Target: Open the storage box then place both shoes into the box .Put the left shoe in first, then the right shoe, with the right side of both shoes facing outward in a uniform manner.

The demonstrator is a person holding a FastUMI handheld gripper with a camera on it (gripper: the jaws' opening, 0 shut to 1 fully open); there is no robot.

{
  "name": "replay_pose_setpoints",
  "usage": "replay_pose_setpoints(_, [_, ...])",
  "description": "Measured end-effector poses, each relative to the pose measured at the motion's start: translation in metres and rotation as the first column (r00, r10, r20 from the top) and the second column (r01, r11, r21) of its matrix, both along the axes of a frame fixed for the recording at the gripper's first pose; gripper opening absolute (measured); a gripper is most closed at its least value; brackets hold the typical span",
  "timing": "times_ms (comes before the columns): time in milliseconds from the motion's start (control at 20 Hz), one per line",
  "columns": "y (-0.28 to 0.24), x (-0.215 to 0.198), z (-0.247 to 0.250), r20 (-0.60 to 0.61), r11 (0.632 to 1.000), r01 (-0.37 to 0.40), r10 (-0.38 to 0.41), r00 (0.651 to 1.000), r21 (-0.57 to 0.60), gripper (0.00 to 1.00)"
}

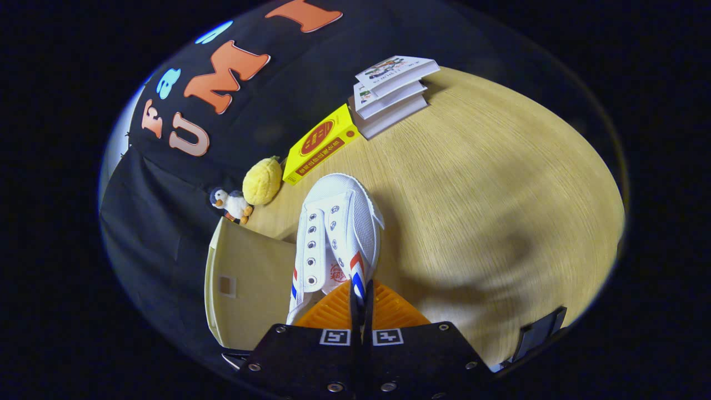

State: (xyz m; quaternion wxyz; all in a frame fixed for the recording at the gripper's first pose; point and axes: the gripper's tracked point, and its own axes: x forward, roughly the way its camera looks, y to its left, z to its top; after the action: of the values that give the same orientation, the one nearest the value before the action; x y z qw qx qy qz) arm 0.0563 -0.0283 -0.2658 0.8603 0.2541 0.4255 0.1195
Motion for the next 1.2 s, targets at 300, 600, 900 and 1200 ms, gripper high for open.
replay_pose_setpoints(300, [0.043, -0.005, 0.07, 0.089, 0.999, 0.004, -0.008, 0.996, 0.045, 0.0])
replay_pose_setpoints(600, [0.117, -0.028, 0.121, 0.131, 0.997, -0.015, 0.005, 0.991, 0.078, 0.0])
replay_pose_setpoints(900, [0.196, -0.05, 0.113, 0.107, 0.999, -0.045, 0.041, 0.993, 0.031, 0.0])
replay_pose_setpoints(1200, [0.232, -0.056, 0.078, 0.081, 0.989, -0.051, 0.063, 0.995, -0.141, 0.0])
